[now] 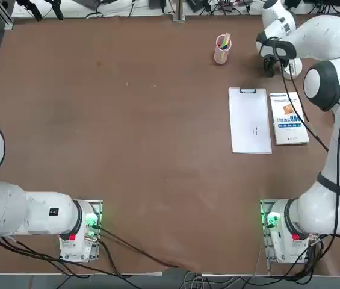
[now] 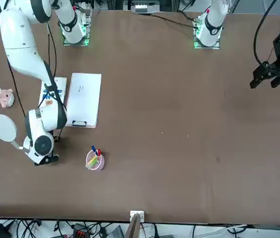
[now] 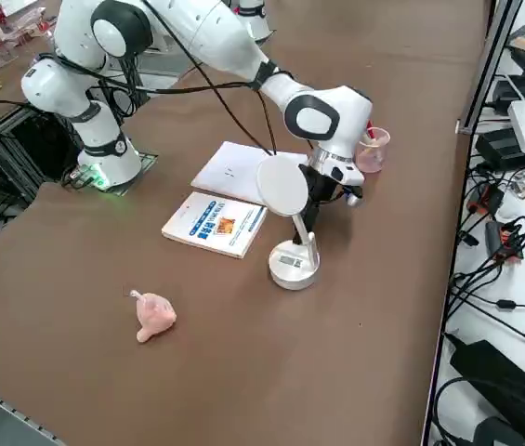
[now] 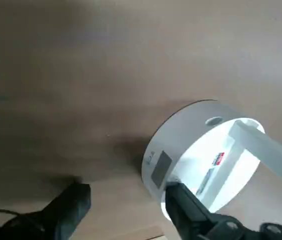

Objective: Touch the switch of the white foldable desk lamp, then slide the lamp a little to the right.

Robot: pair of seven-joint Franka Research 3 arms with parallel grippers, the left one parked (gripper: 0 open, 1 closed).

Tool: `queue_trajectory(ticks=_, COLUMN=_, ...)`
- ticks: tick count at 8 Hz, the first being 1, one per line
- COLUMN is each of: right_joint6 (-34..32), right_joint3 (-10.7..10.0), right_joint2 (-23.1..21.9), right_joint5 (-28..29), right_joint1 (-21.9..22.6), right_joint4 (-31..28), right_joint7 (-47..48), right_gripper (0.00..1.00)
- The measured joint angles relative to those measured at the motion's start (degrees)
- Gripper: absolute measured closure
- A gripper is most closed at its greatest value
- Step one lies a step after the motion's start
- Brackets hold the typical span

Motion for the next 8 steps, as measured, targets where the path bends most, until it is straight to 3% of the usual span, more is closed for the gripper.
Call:
queue_trajectory(ticks=3, right_joint6=-1.51, right_joint3=0.29, right_joint2=-2.05, right_joint5=-1.60, right_joint1=1.61, right_joint4=1.12, right_joint7=-3.76, right_gripper=0.00)
queue_trajectory(ticks=5, right_joint6=-6.15, right_joint3=0.28, right_joint2=-2.79, right_joint5=-6.03, right_joint1=5.15, right_joint4=3.81, right_joint7=-8.89, right_gripper=0.00)
queue_trajectory(ticks=8, right_joint6=-7.42, right_joint3=0.12, right_joint2=-2.64, right_joint5=-16.21, right_joint1=6.02, right_joint4=4.58, right_joint7=-23.15, right_gripper=0.00)
